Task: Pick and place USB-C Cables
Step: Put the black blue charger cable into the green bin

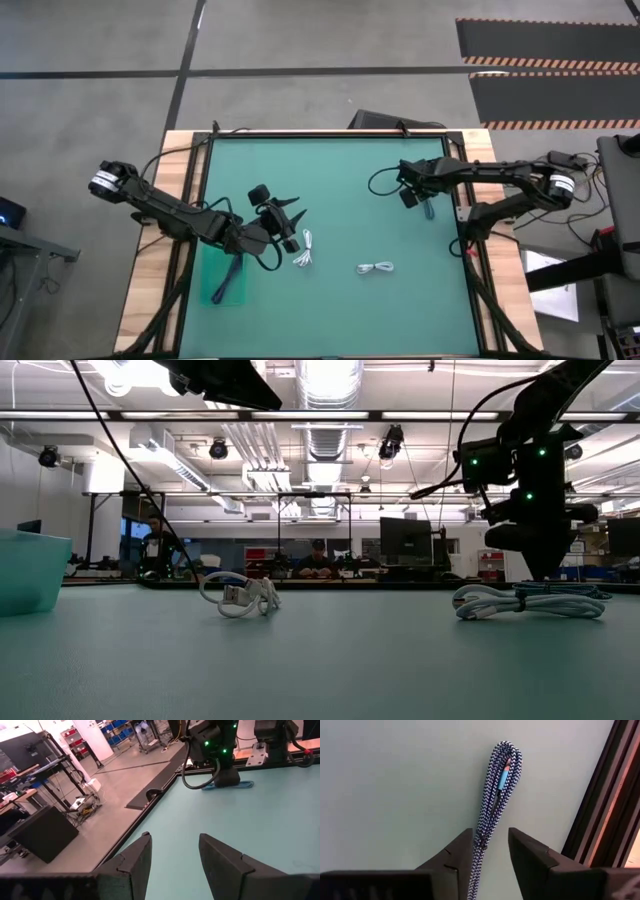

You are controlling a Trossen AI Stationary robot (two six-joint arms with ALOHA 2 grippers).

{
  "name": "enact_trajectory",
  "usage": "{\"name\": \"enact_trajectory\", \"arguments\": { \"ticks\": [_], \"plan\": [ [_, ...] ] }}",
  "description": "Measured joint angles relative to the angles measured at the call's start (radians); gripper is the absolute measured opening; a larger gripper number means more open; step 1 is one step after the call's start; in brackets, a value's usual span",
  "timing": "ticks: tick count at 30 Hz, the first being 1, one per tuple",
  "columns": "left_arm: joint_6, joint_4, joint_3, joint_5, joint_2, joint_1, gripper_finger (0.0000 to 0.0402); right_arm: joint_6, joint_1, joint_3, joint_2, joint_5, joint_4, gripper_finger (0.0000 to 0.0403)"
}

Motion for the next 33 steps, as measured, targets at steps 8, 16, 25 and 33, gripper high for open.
{"name": "enact_trajectory", "arguments": {
  "ticks": [8,16,25,33],
  "plan": [
    [0.000,0.000,0.000,0.000,0.000,0.000,0.0148,0.000,0.000,-0.010,0.040,0.000,0.043,0.0147],
    [0.000,0.000,0.000,0.000,0.000,0.000,0.0148,-0.001,0.000,-0.016,0.107,0.002,0.071,0.0150],
    [0.000,0.000,0.000,0.000,0.000,0.000,0.0148,-0.002,0.000,-0.015,0.137,-0.002,0.091,0.0110],
    [-0.001,0.000,0.000,0.001,0.000,0.000,0.0148,0.015,0.001,-0.017,0.127,-0.016,0.108,0.0044]
  ]
}}
